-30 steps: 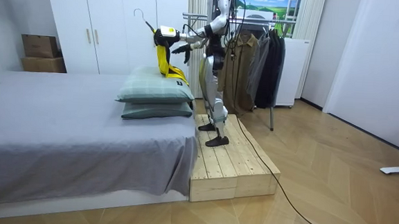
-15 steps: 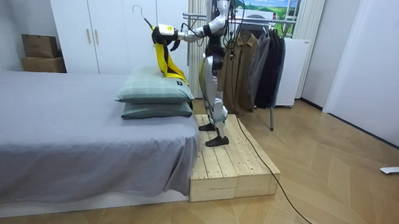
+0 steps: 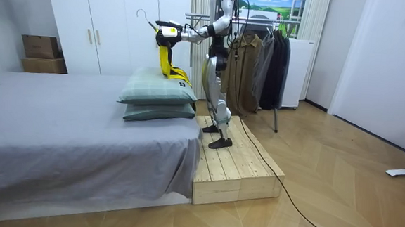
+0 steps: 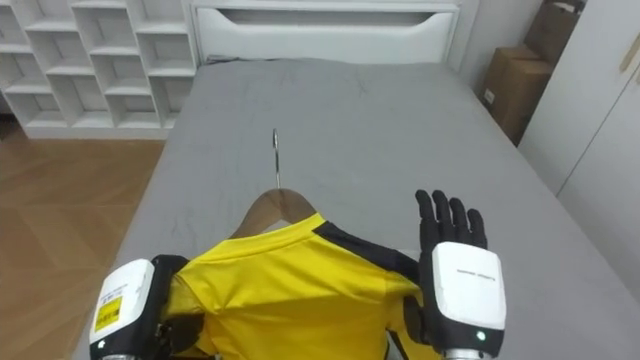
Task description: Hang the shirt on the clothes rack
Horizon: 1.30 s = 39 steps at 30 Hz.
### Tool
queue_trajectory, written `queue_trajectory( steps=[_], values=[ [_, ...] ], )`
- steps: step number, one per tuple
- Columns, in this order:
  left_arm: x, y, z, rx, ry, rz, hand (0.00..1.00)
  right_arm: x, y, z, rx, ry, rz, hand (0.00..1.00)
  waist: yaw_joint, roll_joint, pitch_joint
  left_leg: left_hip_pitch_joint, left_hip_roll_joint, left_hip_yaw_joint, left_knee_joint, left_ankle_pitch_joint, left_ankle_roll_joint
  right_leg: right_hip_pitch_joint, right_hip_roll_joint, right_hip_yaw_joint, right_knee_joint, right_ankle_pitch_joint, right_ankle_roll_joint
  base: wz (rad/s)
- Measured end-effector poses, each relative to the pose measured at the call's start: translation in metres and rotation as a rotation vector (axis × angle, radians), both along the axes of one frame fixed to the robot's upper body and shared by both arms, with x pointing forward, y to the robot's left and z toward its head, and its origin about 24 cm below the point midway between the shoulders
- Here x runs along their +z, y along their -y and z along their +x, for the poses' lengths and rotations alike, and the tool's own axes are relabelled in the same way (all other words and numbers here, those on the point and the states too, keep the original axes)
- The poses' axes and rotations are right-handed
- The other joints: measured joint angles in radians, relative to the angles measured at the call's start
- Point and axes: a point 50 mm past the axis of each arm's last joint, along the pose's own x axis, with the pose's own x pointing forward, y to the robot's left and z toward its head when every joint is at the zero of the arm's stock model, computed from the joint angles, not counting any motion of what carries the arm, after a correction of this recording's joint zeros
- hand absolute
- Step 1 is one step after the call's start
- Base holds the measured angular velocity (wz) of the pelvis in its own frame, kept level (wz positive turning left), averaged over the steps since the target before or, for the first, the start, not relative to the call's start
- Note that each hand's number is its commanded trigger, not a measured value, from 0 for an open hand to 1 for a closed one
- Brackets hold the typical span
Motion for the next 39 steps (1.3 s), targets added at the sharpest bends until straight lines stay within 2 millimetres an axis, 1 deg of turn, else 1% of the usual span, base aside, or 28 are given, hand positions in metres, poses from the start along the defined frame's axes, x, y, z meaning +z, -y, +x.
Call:
queue_trajectory(
  steps=[5,12,16,22,27,30,34,39],
  values=[
    [0.006,0.002,0.002,-0.012,0.029,0.004,1.00,0.004,-0.002,0.004,0.014,0.018,-0.008,0.00,0.000,0.002,0.0003,-0.001,0.000,0.000,0.000,0.000,0.000,-0.001,0.000,0.000,0.000,0.000,0.000,0.00],
    [0.005,0.006,0.001,-0.027,0.026,0.003,1.00,0.003,-0.007,0.005,0.044,0.002,-0.008,0.00,0.001,0.002,0.0005,0.001,0.000,0.000,-0.002,0.000,0.000,-0.001,0.000,0.002,-0.001,0.000,0.000,0.00],
    [0.005,0.006,0.001,-0.032,0.024,0.007,1.00,0.003,-0.013,0.006,0.085,-0.047,-0.006,0.00,0.001,0.000,0.0013,0.003,0.000,0.001,-0.004,0.000,0.000,-0.001,0.000,0.003,-0.001,0.000,0.000,0.00],
    [0.004,0.007,0.001,-0.048,0.003,0.006,1.00,0.000,-0.018,0.007,0.135,-0.150,0.033,0.00,0.014,-0.007,0.0063,0.013,0.001,0.006,-0.007,0.000,0.000,0.005,0.000,0.004,-0.002,0.000,0.000,-0.02],
    [0.004,0.008,0.001,-0.050,0.003,0.005,1.00,-0.004,-0.019,0.008,0.162,-0.236,0.058,0.00,0.024,-0.007,0.0063,0.009,0.001,0.006,-0.006,0.000,0.000,0.003,0.000,0.003,-0.002,0.000,0.000,0.00],
    [0.006,0.009,0.001,-0.060,0.013,0.026,1.00,-0.001,-0.022,0.014,0.183,-0.258,0.069,0.00,0.026,-0.010,0.0065,0.004,0.001,0.005,-0.006,0.000,0.000,0.000,0.000,0.003,-0.001,0.000,0.000,0.01],
    [0.009,0.011,0.003,-0.072,0.030,0.040,1.00,0.010,-0.027,0.027,0.220,-0.257,0.079,0.00,0.023,-0.021,0.0062,-0.003,0.001,-0.007,-0.004,0.000,0.000,-0.001,-0.001,-0.011,-0.002,0.000,0.000,0.08],
    [0.010,0.011,0.004,-0.076,0.037,0.042,1.00,0.012,-0.031,0.030,0.257,-0.288,0.076,0.00,0.024,-0.024,0.0057,-0.003,0.000,-0.014,-0.004,0.000,0.000,0.002,-0.003,-0.028,-0.002,0.000,0.000,0.05]
  ],
)
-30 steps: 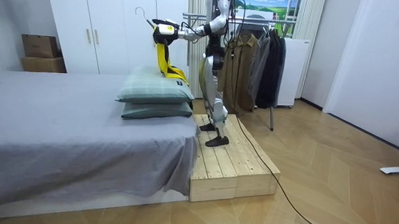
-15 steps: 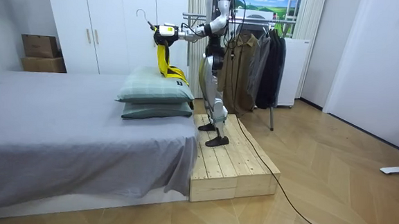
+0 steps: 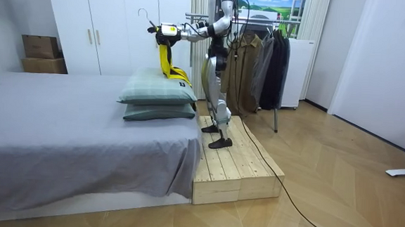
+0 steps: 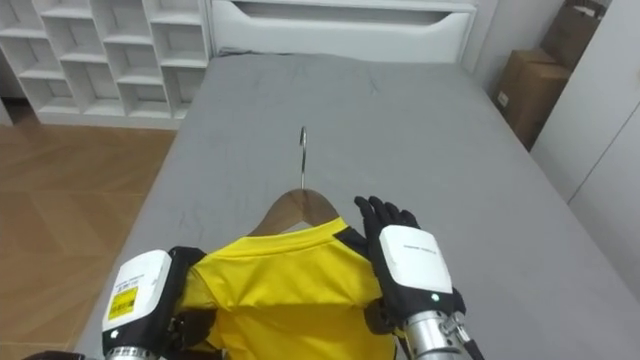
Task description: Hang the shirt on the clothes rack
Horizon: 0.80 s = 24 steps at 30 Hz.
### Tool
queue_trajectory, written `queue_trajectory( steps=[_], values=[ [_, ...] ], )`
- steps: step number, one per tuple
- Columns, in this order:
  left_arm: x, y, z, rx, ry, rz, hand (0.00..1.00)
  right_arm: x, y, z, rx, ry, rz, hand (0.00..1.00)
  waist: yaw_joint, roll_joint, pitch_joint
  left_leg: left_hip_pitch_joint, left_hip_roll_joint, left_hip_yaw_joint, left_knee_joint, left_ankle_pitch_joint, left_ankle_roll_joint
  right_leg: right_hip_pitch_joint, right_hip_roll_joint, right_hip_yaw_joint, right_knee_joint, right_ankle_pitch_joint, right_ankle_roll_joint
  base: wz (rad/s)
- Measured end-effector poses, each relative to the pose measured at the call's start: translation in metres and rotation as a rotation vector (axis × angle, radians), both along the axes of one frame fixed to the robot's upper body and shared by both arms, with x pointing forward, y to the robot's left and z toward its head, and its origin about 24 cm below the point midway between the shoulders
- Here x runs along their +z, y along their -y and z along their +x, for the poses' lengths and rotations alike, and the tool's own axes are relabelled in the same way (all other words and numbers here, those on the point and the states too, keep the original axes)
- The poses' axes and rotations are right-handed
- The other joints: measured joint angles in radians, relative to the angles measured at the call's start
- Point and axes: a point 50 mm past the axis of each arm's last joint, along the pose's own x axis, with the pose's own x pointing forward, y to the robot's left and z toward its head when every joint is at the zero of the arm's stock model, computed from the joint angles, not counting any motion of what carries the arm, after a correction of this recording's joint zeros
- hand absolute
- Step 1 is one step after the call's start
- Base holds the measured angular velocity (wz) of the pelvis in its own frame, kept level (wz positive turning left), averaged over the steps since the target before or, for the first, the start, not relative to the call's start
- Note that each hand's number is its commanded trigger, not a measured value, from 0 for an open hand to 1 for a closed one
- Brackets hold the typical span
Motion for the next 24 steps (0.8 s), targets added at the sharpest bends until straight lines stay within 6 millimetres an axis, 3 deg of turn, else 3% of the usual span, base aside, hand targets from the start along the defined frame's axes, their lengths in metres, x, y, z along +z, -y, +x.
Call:
queue_trajectory(
  steps=[11,24],
  values=[
    [0.015,0.005,0.004,-0.028,0.080,0.045,1.00,0.016,0.001,0.007,0.004,0.030,0.056,0.00,0.000,0.000,-0.0001,0.002,-0.001,-0.013,-0.002,0.000,0.000,0.001,0.000,0.000,-0.001,0.000,0.000,0.02],
    [0.013,0.005,0.003,-0.029,0.074,0.046,1.00,0.015,0.001,0.007,0.004,0.006,0.085,0.00,0.002,0.001,0.0007,0.002,-0.001,-0.020,-0.003,0.000,0.000,0.003,0.000,-0.002,-0.001,0.000,0.000,0.00]
  ],
)
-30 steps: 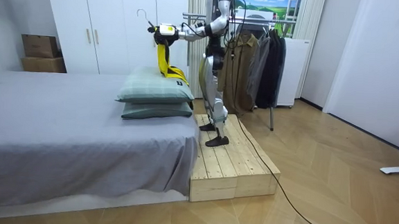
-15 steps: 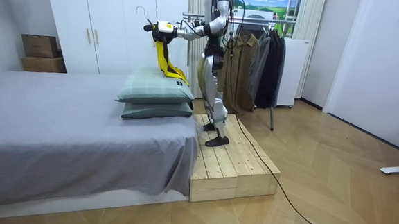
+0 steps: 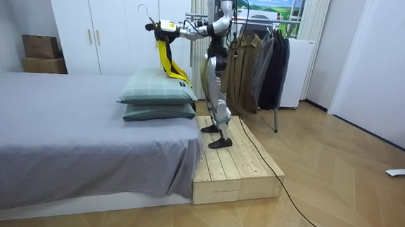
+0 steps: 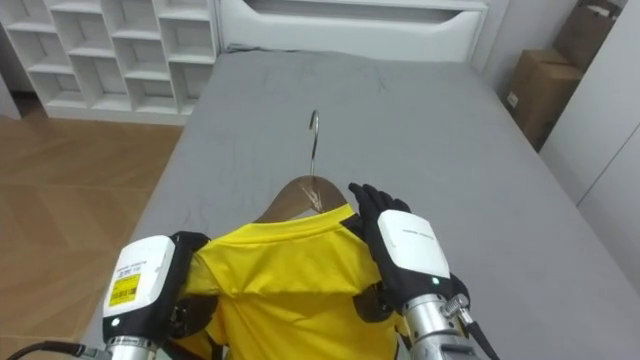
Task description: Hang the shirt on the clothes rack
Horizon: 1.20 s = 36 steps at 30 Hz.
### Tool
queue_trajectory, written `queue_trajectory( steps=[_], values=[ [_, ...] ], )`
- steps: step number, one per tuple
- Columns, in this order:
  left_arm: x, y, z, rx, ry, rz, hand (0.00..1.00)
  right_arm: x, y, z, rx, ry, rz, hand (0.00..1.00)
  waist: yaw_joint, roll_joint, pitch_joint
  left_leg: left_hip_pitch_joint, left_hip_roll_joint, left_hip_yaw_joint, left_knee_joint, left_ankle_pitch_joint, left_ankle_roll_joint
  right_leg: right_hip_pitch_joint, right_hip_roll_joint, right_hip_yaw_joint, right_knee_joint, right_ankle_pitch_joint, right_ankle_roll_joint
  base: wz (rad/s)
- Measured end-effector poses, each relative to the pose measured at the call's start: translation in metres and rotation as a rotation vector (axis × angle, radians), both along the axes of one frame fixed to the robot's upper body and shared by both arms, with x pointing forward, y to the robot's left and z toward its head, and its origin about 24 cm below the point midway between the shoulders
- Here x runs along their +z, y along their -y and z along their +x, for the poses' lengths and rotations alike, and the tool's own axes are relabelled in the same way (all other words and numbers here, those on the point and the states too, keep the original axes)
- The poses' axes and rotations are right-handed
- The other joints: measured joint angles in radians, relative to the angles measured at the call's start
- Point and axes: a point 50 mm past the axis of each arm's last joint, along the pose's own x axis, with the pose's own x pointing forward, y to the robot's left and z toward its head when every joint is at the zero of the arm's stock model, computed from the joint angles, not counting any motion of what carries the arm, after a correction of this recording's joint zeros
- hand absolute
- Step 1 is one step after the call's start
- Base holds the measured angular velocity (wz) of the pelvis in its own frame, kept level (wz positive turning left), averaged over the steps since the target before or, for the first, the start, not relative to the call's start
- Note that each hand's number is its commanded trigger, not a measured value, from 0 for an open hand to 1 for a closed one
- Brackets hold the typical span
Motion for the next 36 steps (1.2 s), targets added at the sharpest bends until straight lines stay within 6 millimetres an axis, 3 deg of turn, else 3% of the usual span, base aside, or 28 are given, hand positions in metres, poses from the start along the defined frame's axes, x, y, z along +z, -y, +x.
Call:
queue_trajectory(
  steps=[1,2,3,11,22,36],
  values=[
    [0.000,0.000,0.000,-0.001,-0.002,0.001,1.00,-0.001,0.000,0.000,-0.001,-0.003,-0.001,0.17,0.000,0.000,0.0002,0.000,0.000,0.000,0.000,0.000,0.000,0.000,0.000,0.000,0.000,0.000,0.000,0.00],
    [-0.001,0.000,0.000,-0.003,-0.004,0.002,1.00,-0.002,0.001,0.000,-0.003,-0.010,-0.002,0.45,0.000,0.000,0.0002,0.001,0.000,0.001,0.000,0.000,0.000,0.001,0.000,0.000,-0.001,0.000,0.000,0.00],
    [-0.001,0.000,-0.001,-0.003,-0.006,0.003,1.00,-0.003,0.001,-0.001,-0.005,-0.013,-0.003,1.00,-0.001,0.000,0.0003,0.001,0.000,0.001,0.000,0.000,0.000,0.002,0.000,-0.001,-0.001,0.000,0.000,0.00],
    [-0.003,-0.002,-0.002,-0.002,-0.015,0.036,1.00,-0.015,0.007,-0.005,-0.039,-0.066,-0.017,1.00,0.001,0.001,0.0004,0.000,0.000,0.003,0.000,0.000,0.000,0.001,0.000,-0.001,-0.001,0.000,0.000,0.00],
    [-0.003,-0.005,-0.001,0.016,-0.017,0.039,1.00,-0.013,0.018,-0.004,-0.103,-0.069,-0.014,1.00,0.002,-0.001,-0.0008,0.000,0.000,0.003,0.000,0.000,0.000,0.001,0.001,-0.001,-0.001,0.000,0.000,0.00],
    [-0.002,-0.007,-0.001,0.015,-0.015,0.062,1.00,-0.018,0.018,-0.007,-0.105,-0.087,-0.017,1.00,0.002,-0.002,-0.0011,0.000,0.000,0.002,0.000,0.000,0.000,0.001,0.001,0.000,-0.001,0.000,0.000,0.00]
  ],
)
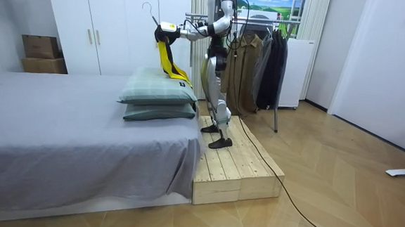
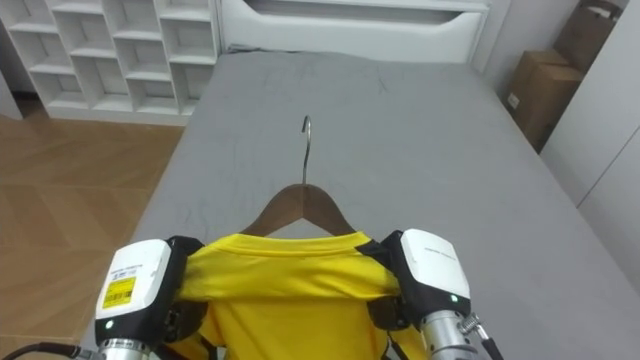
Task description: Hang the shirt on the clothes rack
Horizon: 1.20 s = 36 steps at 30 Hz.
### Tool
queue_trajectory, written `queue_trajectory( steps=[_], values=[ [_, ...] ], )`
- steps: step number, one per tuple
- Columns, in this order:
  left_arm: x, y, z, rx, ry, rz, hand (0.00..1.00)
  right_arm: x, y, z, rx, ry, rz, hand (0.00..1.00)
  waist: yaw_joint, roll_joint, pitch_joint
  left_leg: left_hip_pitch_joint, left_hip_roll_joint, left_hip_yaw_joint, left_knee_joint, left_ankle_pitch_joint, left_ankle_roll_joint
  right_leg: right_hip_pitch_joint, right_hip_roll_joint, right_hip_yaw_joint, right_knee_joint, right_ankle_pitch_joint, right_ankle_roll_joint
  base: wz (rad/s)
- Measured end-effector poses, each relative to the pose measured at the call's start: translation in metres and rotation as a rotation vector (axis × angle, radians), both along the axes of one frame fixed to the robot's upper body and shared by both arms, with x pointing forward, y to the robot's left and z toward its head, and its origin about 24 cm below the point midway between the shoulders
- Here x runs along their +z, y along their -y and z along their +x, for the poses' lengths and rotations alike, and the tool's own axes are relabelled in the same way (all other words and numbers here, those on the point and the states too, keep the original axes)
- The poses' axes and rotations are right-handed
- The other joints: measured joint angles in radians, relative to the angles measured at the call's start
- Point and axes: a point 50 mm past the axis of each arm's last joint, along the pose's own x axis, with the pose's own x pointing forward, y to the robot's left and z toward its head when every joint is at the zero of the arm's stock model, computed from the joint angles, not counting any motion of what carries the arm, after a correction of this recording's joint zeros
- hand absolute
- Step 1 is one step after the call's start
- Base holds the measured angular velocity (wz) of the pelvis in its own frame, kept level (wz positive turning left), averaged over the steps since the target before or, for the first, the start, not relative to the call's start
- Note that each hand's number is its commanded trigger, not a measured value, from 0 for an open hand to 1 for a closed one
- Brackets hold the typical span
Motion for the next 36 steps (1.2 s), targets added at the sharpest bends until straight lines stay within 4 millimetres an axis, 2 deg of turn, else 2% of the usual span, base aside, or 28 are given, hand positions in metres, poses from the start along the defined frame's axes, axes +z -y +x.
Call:
queue_trajectory(
  steps=[11,12,13,14,15,29,36],
  values=[
    [0.000,0.000,0.000,0.000,0.000,0.000,1.00,0.000,0.000,0.000,0.000,0.000,0.000,1.00,0.000,0.000,-0.0001,0.000,0.000,0.000,0.000,0.000,0.000,0.000,0.000,0.000,0.000,0.000,0.000,0.00],
    [0.000,0.000,0.000,0.000,0.000,0.000,0.69,0.000,0.000,0.000,0.000,0.000,0.000,1.00,0.000,0.000,-0.0001,0.000,0.000,0.000,0.000,0.000,0.000,0.000,0.000,0.000,0.000,0.000,0.000,0.00],
    [0.000,0.000,0.000,0.000,0.000,0.000,0.08,0.000,0.000,0.000,0.000,0.000,0.000,1.00,-0.001,0.000,-0.0001,0.000,0.000,0.000,0.000,0.000,0.000,0.000,0.000,0.000,0.000,0.000,0.000,0.00],
    [0.000,0.000,0.000,0.000,0.000,0.000,0.08,0.000,0.000,0.000,0.000,0.000,0.000,1.00,-0.001,0.000,-0.0001,-0.001,0.000,0.000,0.000,0.000,0.000,0.000,0.000,0.000,0.000,0.000,0.000,0.00],
    [0.000,0.000,0.000,0.000,0.000,0.000,0.00,0.000,0.000,0.000,0.000,0.000,0.000,1.00,-0.001,0.000,-0.0001,-0.001,0.000,0.000,0.000,0.000,0.000,-0.001,0.000,0.000,0.000,0.000,0.000,0.00],
    [-0.002,0.005,0.001,-0.013,-0.046,-0.019,0.00,-0.016,0.001,-0.009,-0.013,-0.081,0.032,1.00,-0.004,-0.003,-0.0021,0.001,0.000,-0.001,0.001,0.000,0.000,0.000,0.000,0.003,0.001,0.000,0.000,0.00],
    [-0.003,0.003,0.001,-0.014,-0.055,-0.014,0.00,-0.018,-0.001,-0.009,-0.013,-0.090,0.045,1.00,-0.003,-0.003,-0.0019,0.002,0.000,0.000,0.000,0.000,0.000,0.003,0.000,0.002,0.001,0.000,0.000,0.00]
  ],
)
